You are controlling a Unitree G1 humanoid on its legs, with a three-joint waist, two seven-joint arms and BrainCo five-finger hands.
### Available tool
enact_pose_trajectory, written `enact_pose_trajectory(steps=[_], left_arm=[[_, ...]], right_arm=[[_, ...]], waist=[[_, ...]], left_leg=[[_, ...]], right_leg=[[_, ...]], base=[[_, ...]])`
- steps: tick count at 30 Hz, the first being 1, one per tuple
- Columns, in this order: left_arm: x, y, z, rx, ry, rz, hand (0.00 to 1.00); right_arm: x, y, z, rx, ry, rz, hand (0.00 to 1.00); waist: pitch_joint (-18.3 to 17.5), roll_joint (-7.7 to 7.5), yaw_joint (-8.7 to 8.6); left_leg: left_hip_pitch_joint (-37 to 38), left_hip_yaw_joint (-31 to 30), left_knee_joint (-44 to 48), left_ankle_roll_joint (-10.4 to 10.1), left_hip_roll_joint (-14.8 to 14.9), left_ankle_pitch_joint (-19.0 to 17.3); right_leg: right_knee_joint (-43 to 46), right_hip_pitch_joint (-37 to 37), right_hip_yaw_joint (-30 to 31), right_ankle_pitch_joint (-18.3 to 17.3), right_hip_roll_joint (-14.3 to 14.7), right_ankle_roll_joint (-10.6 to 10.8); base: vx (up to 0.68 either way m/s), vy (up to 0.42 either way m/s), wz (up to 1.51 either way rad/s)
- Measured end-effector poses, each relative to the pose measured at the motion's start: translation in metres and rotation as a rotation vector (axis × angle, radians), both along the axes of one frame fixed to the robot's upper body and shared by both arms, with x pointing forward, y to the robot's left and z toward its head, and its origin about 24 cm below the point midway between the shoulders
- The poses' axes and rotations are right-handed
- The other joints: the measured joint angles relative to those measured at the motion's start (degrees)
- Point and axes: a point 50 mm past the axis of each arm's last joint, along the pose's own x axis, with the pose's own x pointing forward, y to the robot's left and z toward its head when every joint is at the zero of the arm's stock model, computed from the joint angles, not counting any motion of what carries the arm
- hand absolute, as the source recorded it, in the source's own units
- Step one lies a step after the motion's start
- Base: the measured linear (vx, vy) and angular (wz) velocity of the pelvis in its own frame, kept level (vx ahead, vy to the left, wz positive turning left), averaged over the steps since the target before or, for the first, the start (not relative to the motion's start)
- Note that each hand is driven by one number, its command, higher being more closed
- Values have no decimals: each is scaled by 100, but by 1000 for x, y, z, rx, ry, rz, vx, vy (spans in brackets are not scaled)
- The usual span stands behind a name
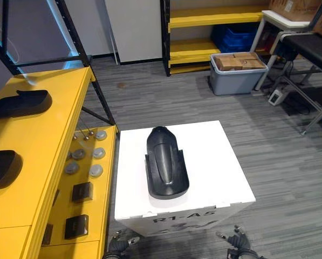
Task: Walk over and take plastic housings, then place them on the shelf
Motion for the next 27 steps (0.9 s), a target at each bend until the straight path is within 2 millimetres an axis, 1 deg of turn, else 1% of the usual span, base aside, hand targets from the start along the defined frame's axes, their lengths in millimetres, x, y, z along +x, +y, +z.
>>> enact_pose_trajectory(steps=[1, 2, 4, 5, 6, 7, 8, 9, 10, 11, 12, 14, 15, 17, 18, 20, 21, 22, 23, 25, 27], left_arm=[[-3, 2, 0, 1, 2, 11, 0], [-5, 3, 0, 2, 4, 17, 0], [-10, 6, 0, 7, 4, 28, 0], [-12, 8, 0, 5, 7, 35, 0], [-14, 8, 0, 5, 9, 35, 0], [-17, 10, 0, 6, 15, 34, 0], [-19, 11, 0, 8, 19, 35, 0], [-21, 11, -1, 8, 23, 35, 0], [-22, 11, -1, 7, 27, 34, 0], [-24, 11, -1, 5, 29, 34, 0], [-26, 11, -1, 4, 30, 34, 0], [-28, 11, -1, 1, 27, 31, 0], [-28, 11, -1, -2, 25, 27, 0], [-27, 10, -1, -5, 17, 0, 0], [-26, 10, 0, -4, 14, -7, 0], [-21, 11, 2, 0, -7, -28, 0], [-20, 11, 2, 1, -13, -29, 0], [-20, 11, 2, 1, -14, -29, 0], [-20, 11, 2, 2, -13, -29, 0], [-22, 11, 2, 7, -7, -26, 0], [-25, 12, 2, 9, 0, -25, 0]], right_arm=[[5, -16, 14, -54, -63, -33, 0], [6, -24, 22, -85, -94, -46, 0], [13, -59, 61, -253, -215, -76, 0], [17, -72, 81, -340, -270, -68, 0], [21, -78, 93, -384, -302, -61, 0], [28, -84, 113, -452, -363, -43, 0], [31, -85, 122, -479, -390, -34, 0], [37, -85, 138, -525, -441, -8, 0], [41, -84, 148, -546, -479, 8, 0], [47, -79, 160, -577, -529, 36, 0], [52, -75, 167, -585, -558, 54, 0], [72, -56, 195, -629, -681, 167, 0], [78, -50, 203, -637, -720, 197, 0], [104, -18, 232, -642, -897, 337, 0], [111, -8, 239, -635, -942, 372, 0], [130, 30, 254, -586, -1064, 500, 0], [135, 42, 258, -566, -1094, 545, 0], [138, 51, 259, -554, -1109, 573, 0], [144, 64, 260, -542, -1125, 612, 0], [154, 79, 257, -530, -1117, 639, 0], [159, 87, 249, -528, -1085, 657, 0]], waist=[[-6, 7, -12], [-21, 5, -42], [-84, -6, -76], [-104, -12, -81], [-122, -17, -100], [-158, -24, -133], [-176, -30, -136], [-207, -36, -137], [-230, -51, -141], [-262, -48, -161], [-269, -54, -178], [-273, -53, -189], [-274, -53, -189], [-276, -58, -173], [-277, -56, -162], [-277, -55, -18], [-273, -64, 41], [-271, -67, 74], [-269, -70, 147], [-266, -75, 213], [-265, -81, 302]], left_leg=[[44, 18, -50, -2, 0, 1], [59, 30, -70, -2, 0, 2], [81, 94, -94, 0, -3, 3], [85, 122, -102, 3, -5, 5], [85, 126, -108, 7, -5, 7], [93, 131, -126, 28, -7, 20], [106, 136, -139, 48, -8, 34], [142, 137, -175, 68, -7, 47], [145, 137, -201, 85, -5, 59], [159, 134, -244, 95, -3, 79], [170, 133, -263, 91, -3, 91], [161, 133, -271, 105, -3, 109], [150, 131, -276, 113, -3, 114], [141, 124, -347, 172, -10, 160], [134, 124, -368, 186, -13, 173], [95, 125, -432, 219, -31, 243], [78, 118, -462, 236, -40, 279], [65, 105, -474, 247, -46, 294], [49, 66, -499, 258, -64, 325], [51, -56, -574, 276, -101, 387], [45, -103, -653, 285, -124, 431]], right_leg=[[-17, 15, 26, -2, 7, 3], [-18, 19, 30, -9, 7, 14], [-20, 14, 55, -16, 7, 26], [-28, 9, 74, -16, 8, 26], [-35, 7, 94, -16, 9, 26], [-46, 5, 130, -16, 15, 25], [-50, 6, 145, -15, 17, 25], [-64, 18, 171, -14, 29, 23], [-74, 14, 174, -13, 37, 21], [-79, 10, 175, -6, 47, 14], [-83, 12, 177, 2, 50, 9], [-123, 4, 203, 65, 63, -8], [-132, -4, 205, 82, 66, -9], [-191, -30, 209, 172, 80, -19], [-231, -30, 215, 215, 89, -28], [-409, -30, 266, 369, 109, -38], [-453, -36, 259, 413, 108, -30], [-494, -32, 245, 443, 107, -32], [-561, -18, 204, 490, 100, -41], [-627, 4, 113, 521, 79, -29], [-713, 17, 51, 558, 75, -19]], base=[[37, 2, -15], [39, 2, -9], [32, 8, -9], [15, 10, -10], [1, 7, -7], [-3, 0, -6], [-8, -7, -10], [-19, -15, -9], [-23, -16, -5], [0, 0, 0], [0, 0, 0], [-57, -6, -6], [-94, 4, -4], [-105, 11, -1], [-104, 15, -5], [-124, 17, -5], [-111, 11, 2], [-100, 5, 9], [-71, 2, 15], [-89, 0, 24], [-49, 0, 20]])
